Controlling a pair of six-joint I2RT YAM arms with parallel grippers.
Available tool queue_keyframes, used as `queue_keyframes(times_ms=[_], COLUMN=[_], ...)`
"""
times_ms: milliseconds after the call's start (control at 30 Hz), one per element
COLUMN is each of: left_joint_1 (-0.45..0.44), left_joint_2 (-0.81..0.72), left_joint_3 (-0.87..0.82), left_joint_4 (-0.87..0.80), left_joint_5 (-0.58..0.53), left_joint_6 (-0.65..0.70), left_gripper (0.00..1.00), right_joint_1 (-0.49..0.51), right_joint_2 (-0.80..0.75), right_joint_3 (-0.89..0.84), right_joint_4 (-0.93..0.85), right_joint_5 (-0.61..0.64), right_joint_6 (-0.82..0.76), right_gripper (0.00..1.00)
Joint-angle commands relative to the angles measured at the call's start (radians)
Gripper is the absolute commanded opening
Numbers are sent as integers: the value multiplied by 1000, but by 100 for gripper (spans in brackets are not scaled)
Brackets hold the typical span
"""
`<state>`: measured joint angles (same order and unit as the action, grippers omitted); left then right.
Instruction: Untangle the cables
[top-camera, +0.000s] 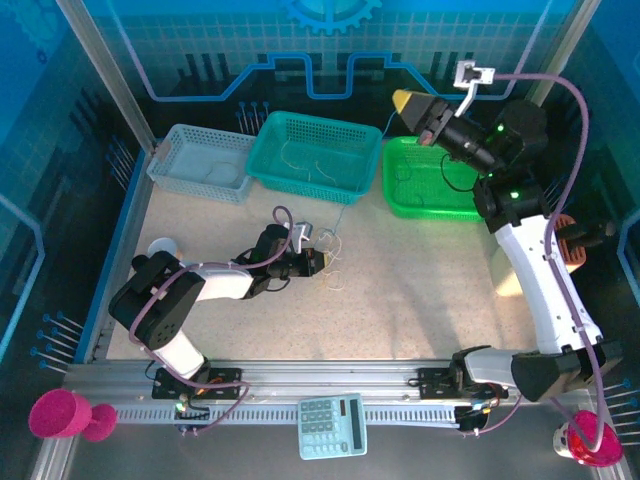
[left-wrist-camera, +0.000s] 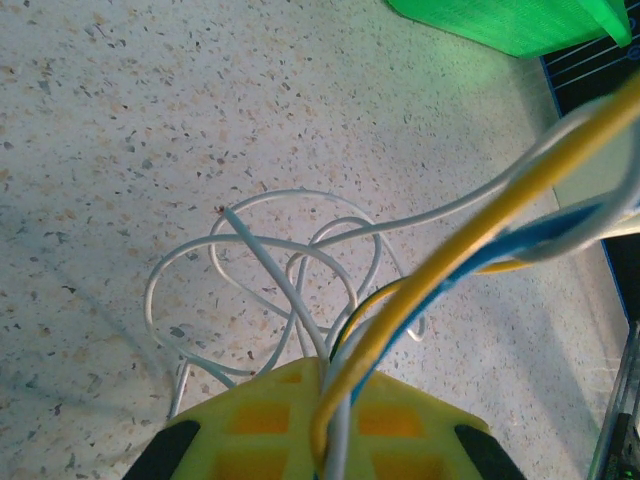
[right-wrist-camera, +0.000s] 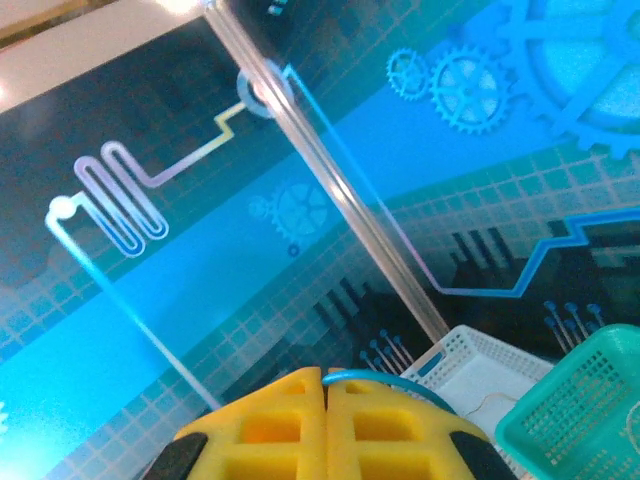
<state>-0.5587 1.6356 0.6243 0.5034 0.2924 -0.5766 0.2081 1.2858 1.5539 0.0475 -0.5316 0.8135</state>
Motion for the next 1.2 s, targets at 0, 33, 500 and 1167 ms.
queue_keyframes(times_ms=[0, 33, 500, 1167], left_joint_1=[-4, -4, -3, -1], left_joint_2=[-13, -13, -29, -162], left_joint_3=[-20, -21, -32, -6], left_joint_4=[10, 10, 1, -83], left_joint_5=[-7, -6, -9, -12], left_joint_6=[1, 1, 4, 25], left_gripper=[0, 0, 0, 74], right_joint_1=[-52, -66, -295, -177], right_joint_2=[14, 16, 63, -6], right_joint_3=[47, 52, 178, -21], right_joint_4=[45, 53, 145, 228], right_joint_5=[-4, -5, -11, -165], right_joint_6=[49, 62, 238, 255], right_gripper=[0, 0, 0, 0])
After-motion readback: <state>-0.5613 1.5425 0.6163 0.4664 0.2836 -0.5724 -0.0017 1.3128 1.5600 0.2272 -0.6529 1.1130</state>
